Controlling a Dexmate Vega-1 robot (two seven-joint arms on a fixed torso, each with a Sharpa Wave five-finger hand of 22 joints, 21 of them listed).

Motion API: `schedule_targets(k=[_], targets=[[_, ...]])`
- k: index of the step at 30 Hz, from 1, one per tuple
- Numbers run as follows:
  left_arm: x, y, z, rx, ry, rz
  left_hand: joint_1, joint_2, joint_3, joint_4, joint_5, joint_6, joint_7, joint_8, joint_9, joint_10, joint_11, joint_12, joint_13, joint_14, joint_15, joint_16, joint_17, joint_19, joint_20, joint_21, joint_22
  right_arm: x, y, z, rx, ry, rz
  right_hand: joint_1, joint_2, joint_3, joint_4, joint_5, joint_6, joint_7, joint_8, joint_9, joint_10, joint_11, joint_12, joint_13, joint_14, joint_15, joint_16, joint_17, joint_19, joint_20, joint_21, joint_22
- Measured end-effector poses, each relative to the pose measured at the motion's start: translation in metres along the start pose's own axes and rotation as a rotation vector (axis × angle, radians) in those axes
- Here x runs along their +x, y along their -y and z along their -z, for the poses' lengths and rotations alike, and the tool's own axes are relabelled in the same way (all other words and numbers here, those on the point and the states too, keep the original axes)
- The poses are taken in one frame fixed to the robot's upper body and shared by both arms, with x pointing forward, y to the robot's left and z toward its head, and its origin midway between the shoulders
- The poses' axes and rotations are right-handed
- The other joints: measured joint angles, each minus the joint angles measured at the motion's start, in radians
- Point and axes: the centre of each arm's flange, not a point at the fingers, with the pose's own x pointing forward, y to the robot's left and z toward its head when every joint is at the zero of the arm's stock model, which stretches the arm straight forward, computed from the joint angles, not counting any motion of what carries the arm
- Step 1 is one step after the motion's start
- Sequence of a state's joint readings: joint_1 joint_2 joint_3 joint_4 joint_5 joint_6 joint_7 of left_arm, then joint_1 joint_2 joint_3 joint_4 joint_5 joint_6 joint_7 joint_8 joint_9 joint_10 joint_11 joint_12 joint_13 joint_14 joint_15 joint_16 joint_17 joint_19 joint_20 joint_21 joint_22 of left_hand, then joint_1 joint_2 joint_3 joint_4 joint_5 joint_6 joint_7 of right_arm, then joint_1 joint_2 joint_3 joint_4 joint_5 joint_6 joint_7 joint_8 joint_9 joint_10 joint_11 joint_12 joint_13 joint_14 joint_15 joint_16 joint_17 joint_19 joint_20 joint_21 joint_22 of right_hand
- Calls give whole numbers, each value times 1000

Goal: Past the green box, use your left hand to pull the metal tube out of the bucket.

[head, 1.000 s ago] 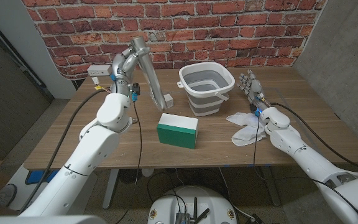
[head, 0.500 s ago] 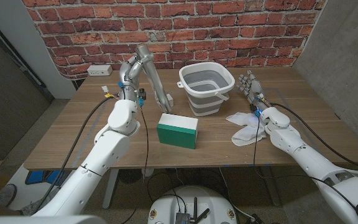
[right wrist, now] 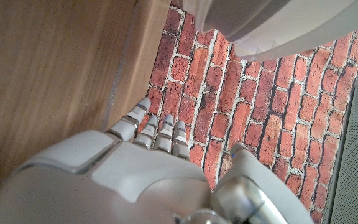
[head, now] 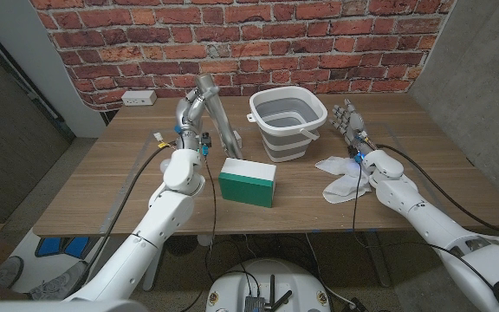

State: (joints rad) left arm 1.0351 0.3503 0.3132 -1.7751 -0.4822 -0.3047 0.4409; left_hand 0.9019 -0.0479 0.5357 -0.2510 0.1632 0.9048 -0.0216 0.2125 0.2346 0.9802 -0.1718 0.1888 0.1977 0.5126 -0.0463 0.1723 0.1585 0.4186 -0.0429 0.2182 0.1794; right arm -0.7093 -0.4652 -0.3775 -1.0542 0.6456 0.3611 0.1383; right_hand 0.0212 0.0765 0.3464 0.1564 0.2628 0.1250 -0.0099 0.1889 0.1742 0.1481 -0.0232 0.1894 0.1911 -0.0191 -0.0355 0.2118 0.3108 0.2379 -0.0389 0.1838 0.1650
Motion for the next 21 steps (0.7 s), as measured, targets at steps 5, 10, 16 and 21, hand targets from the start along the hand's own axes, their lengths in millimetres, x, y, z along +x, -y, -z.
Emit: schedule_targets(k=[5,10,16,21], targets=[[-3,0,11,-22,-10,-8,6,6,0,0,-1,-5,-5,0,0,-4,-3,0,0,0,0,0,0,0,0,0,0,0,-1,1,2,-1,-1,0,0,0,0,0,5,5,0,0,0,0,0,0,0,0,0,0,2,1,0,0],[-3,0,10,-36,-1,-9,6,6,0,0,-1,-5,-5,0,0,-4,-3,0,0,0,0,0,0,0,0,0,0,0,-1,2,3,-2,-1,0,0,0,0,0,5,5,0,0,0,0,0,0,0,0,0,0,1,1,0,0],[-9,0,25,-48,-29,-29,6,6,0,0,-1,-7,-7,0,1,-4,-3,0,0,0,0,0,0,0,0,0,0,1,-3,3,6,-1,-5,0,0,0,0,0,5,5,0,0,0,0,0,0,5,5,0,0,1,1,0,0],[-14,-2,27,-52,-36,-45,6,6,0,0,-3,-9,-9,-4,3,-8,-8,0,0,0,0,0,0,0,0,-1,0,1,-4,3,7,-3,-9,0,0,0,0,0,5,5,0,0,0,0,0,0,5,5,0,0,1,1,0,0]])
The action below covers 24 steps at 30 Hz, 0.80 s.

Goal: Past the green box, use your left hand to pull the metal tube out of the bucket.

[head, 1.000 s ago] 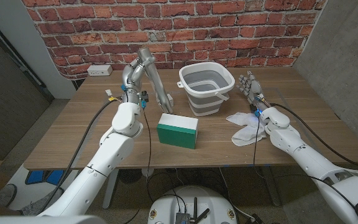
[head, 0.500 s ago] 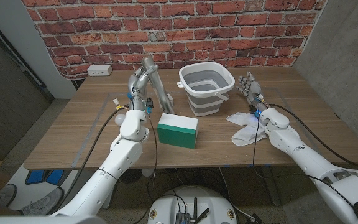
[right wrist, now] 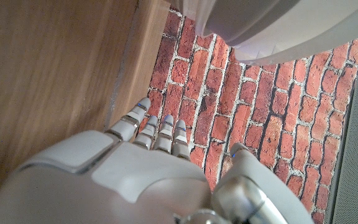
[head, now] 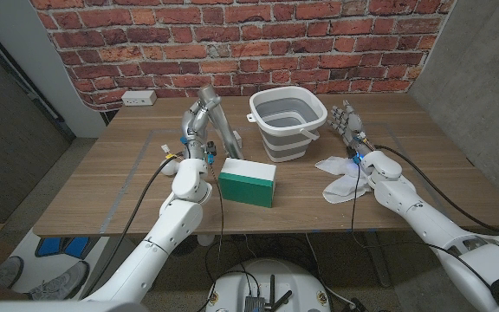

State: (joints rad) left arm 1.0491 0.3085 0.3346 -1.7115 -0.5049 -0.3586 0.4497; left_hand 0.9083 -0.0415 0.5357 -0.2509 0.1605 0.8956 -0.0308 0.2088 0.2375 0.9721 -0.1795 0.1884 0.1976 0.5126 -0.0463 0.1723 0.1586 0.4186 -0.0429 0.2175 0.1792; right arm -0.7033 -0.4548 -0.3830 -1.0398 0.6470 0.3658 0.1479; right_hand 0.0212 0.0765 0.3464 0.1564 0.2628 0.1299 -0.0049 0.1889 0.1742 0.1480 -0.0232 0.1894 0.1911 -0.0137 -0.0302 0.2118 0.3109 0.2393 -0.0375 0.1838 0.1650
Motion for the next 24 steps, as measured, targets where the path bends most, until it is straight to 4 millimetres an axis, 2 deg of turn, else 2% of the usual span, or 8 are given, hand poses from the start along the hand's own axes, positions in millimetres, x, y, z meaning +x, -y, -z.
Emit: schedule_targets(k=[4,5,16,17,20,21,23,24], targets=[[0,-1,1,4,-8,-12,-3,3,0,0,0,-1,-1,0,-1,0,0,0,0,0,0,0,0,0,0,0,0,0,0,1,0,-1,0,0,0,0,0,0,0,0,0,0,0,0,0,0,0,0,0,0,0,0,0,0],[-5,-3,1,1,-10,-15,-13,13,0,0,0,-3,-3,-1,-1,0,0,0,0,0,0,0,0,0,0,0,0,1,-1,0,0,-1,-4,0,0,0,0,0,0,0,0,0,0,0,0,0,0,0,0,0,0,0,0,0],[-15,-17,7,36,-60,-95,-17,17,0,0,3,-2,-8,3,2,1,1,-1,0,0,0,0,0,0,0,0,0,4,-2,0,1,-4,-10,0,0,0,0,0,0,0,0,0,0,0,0,0,0,0,0,0,0,0,0,0],[-21,-20,-3,33,-50,-99,-17,17,0,0,3,-3,-7,3,2,1,1,-1,0,0,0,0,0,0,0,0,0,5,-2,0,1,-4,-9,0,0,0,0,0,0,0,0,0,0,0,0,0,0,0,0,0,0,0,0,0],[-22,-23,1,48,-68,-124,-17,17,0,0,3,-3,-7,3,2,2,2,-1,0,0,0,0,0,0,0,0,0,7,-3,0,1,-7,-20,0,0,0,0,0,0,0,0,0,0,0,0,0,0,0,0,0,0,0,0,0],[-25,-26,-8,49,-62,-138,-17,17,0,0,3,-3,-7,3,2,3,3,-3,0,0,0,0,0,0,0,0,0,7,-5,1,1,-9,-28,0,0,0,0,0,0,0,0,0,0,0,0,0,0,0,0,0,0,0,0,0],[-26,-27,-6,56,-72,-151,-17,17,0,0,3,-3,-7,4,2,3,3,-3,0,0,0,0,0,0,0,0,0,9,-6,1,1,-10,-33,0,0,0,0,0,0,0,0,0,0,0,0,0,0,0,0,0,0,0,0,0],[-27,-30,-13,59,-69,-170,-17,17,0,0,3,-3,-7,4,2,3,3,-3,0,0,0,0,0,0,0,0,0,9,-6,1,1,-10,-33,0,0,0,0,0,0,0,0,0,0,0,0,0,0,0,0,0,0,0,0,0]])
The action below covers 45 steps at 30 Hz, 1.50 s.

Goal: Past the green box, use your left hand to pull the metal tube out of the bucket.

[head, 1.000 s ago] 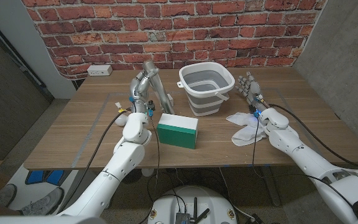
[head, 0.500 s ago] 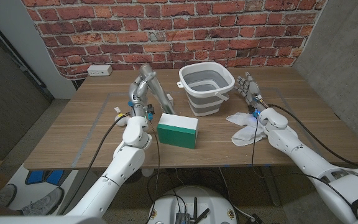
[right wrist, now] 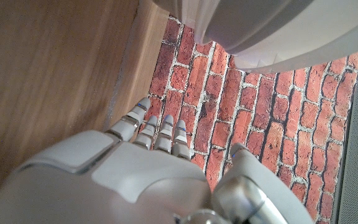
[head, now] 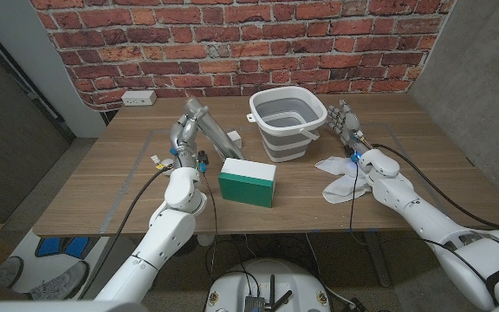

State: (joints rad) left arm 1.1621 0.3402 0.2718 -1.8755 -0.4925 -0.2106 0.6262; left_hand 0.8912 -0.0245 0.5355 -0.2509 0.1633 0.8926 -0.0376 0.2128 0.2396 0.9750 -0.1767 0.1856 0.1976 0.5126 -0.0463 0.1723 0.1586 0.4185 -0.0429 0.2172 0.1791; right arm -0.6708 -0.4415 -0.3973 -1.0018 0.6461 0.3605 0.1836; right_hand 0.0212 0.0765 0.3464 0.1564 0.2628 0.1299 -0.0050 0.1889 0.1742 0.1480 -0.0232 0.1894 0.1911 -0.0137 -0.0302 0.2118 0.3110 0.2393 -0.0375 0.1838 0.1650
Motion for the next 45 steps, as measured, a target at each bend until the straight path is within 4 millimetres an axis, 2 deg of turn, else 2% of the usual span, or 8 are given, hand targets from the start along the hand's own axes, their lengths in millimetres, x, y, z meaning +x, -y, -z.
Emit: schedule_targets(k=[3,4,8,12,13,16,21,45], targets=[[0,-4,4,19,-25,-31,0,0,0,0,0,0,0,0,0,0,0,2,0,0,0,0,0,0,0,0,0,2,0,0,0,-1,-2,0,0,-4,4,0,0,0,0,0,0,0,0,0,0,0,0,0,0,0,0,0],[-1,-5,-5,13,-13,-38,0,0,0,0,0,0,0,0,0,0,0,3,0,0,0,0,0,0,0,0,0,3,-1,0,0,-4,-8,0,0,-5,5,0,0,0,0,0,0,0,0,0,0,0,0,0,0,0,0,0],[-2,-10,-13,22,-23,-76,0,0,0,0,0,0,0,0,0,0,0,3,1,0,0,0,0,0,0,0,0,6,-3,0,-1,-8,-18,0,0,-5,5,0,0,0,0,0,0,0,0,0,0,0,0,0,0,0,0,0],[-3,-14,-7,38,-61,-106,0,0,3,-3,0,0,0,0,0,-4,-4,3,1,0,0,0,0,0,0,0,0,9,-4,-1,0,-9,-17,0,0,-5,5,0,0,0,0,0,0,0,0,0,0,0,0,0,0,0,0,0],[-3,-16,-17,33,-49,-112,0,0,3,-3,0,0,1,0,0,-5,-5,3,1,0,0,0,0,0,0,0,0,10,-5,-1,-1,-11,-27,0,0,-5,5,0,0,0,0,0,0,0,0,0,0,0,0,0,0,0,0,0],[-3,-18,-13,39,-76,-127,0,0,5,-5,-1,-1,1,0,0,-5,-5,3,0,0,0,0,0,0,0,0,0,11,-6,-1,0,-12,-25,0,0,-5,5,0,0,0,0,0,0,0,0,0,0,0,0,0,0,0,0,0],[-2,-22,-20,34,-102,-149,0,0,5,-5,2,-5,5,0,0,-8,-8,3,0,0,0,0,0,-8,0,0,0,14,-8,0,-1,-16,-36,0,0,-5,5,0,0,0,0,0,0,0,0,0,0,0,0,0,0,0,0,0],[4,-21,-24,14,-187,-193,-9,9,-11,11,11,-30,19,-9,-7,-29,-11,3,-3,-9,-2,0,0,-8,0,-8,-2,21,-10,5,7,-27,-43,0,0,-5,5,0,0,0,0,0,0,0,0,0,5,-4,0,-5,0,0,0,0]])
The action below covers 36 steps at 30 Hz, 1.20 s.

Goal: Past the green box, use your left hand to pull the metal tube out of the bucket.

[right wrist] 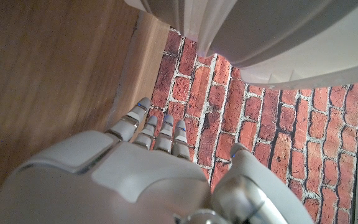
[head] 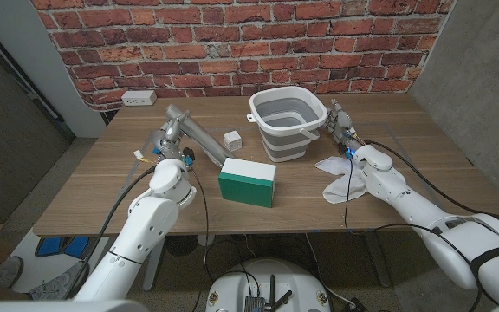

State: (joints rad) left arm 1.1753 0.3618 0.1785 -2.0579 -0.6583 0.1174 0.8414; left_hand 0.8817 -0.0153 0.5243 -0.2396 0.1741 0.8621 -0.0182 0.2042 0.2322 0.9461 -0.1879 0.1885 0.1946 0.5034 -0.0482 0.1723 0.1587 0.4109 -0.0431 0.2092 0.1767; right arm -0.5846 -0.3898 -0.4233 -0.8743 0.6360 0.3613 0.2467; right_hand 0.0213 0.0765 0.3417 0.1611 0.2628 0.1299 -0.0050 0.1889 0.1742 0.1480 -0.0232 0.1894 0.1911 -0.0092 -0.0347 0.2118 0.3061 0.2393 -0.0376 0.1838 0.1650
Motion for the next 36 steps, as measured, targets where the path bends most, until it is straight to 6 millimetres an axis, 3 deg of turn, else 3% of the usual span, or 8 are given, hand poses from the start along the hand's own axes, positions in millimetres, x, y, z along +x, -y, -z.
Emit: schedule_targets(k=[18,21,30,36], targets=[[11,-4,-11,-63,-57,-53,-48,37,-11,11,5,-50,1,-15,-5,-65,-3,-11,1,-22,0,0,2,-29,-4,-8,0,8,0,3,7,-9,-4,0,0,0,0,0,0,0,0,0,0,0,0,0,5,3,8,0,5,-5,0,0],[13,-5,-13,-70,-59,-57,-52,40,-15,15,6,-68,0,-15,-5,-91,2,-11,1,-33,0,0,2,-38,1,-14,0,8,-1,3,6,-7,-7,0,0,0,0,0,0,0,0,0,0,0,0,0,5,3,8,0,11,0,0,0],[23,-6,-16,-96,-89,-60,-112,101,-21,21,7,-135,-1,-23,-9,-172,19,-10,1,-61,0,0,2,-66,5,-15,-5,11,-1,3,6,-10,-6,0,0,0,0,0,0,0,0,0,0,0,0,0,5,3,8,0,11,0,0,0],[29,-4,-19,-111,-115,-54,-113,102,-22,22,7,-147,-3,-23,-9,-189,26,-10,1,-65,4,0,2,-72,0,-19,-5,12,-1,3,7,-11,-4,0,0,0,0,0,0,0,0,0,0,0,0,0,5,3,8,0,11,0,0,0]])
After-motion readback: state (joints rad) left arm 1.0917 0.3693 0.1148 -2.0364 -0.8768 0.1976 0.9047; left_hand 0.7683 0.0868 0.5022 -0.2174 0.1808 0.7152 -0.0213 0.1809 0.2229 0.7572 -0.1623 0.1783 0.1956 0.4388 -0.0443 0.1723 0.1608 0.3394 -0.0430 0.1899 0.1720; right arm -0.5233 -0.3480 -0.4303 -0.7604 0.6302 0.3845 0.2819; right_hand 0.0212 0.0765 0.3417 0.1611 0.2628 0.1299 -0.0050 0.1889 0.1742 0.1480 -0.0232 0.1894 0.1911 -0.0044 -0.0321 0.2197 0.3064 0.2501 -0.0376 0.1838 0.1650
